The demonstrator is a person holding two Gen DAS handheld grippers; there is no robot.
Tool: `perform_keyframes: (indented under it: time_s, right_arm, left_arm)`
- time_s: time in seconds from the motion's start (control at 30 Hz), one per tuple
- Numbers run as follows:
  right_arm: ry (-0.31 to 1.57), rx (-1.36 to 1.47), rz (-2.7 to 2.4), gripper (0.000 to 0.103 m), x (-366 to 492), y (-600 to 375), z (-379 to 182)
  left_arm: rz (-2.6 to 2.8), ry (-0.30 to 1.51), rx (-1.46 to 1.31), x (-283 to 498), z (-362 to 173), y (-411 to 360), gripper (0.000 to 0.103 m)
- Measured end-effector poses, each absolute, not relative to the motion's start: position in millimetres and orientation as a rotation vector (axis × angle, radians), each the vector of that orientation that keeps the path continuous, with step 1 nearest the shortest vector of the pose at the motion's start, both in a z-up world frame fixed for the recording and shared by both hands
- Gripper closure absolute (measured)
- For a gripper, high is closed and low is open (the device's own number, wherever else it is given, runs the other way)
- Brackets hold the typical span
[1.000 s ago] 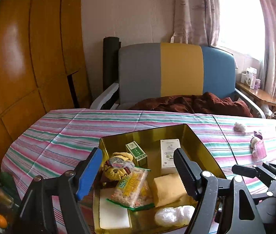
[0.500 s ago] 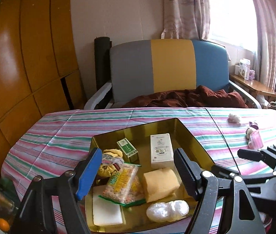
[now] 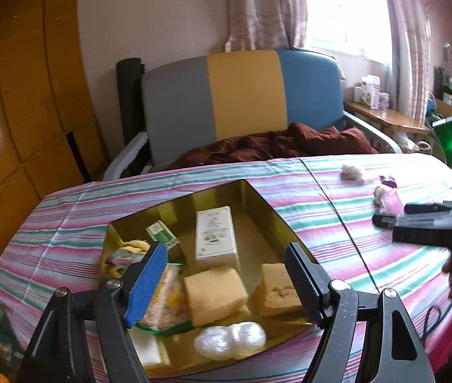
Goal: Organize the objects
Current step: 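Withdraw both open tools from the tray toward the pink roller and cream sock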
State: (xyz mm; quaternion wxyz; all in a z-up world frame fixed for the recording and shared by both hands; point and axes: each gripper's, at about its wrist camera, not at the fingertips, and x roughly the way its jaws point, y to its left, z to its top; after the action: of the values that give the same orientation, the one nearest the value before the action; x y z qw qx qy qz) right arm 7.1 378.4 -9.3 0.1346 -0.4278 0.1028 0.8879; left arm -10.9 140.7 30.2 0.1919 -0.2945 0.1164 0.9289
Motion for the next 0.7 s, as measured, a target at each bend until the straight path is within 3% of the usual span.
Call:
perform_keyframes:
  time_s: [0.47, 0.7]
  right_arm:
    - [0.547, -1.056, 2.381, 0.031, 12.4, 528.5, -4.3]
    - [0.87, -1.04, 2.245, 0.031, 28.8, 579.6, -40.9]
  left_arm:
    - [2.465, 0.411, -0.838, -4.3, 19.0, 194.0, 0.027]
    - [2.369, 0.444, -0.875, -8.3, 11.3, 233.1, 0.027]
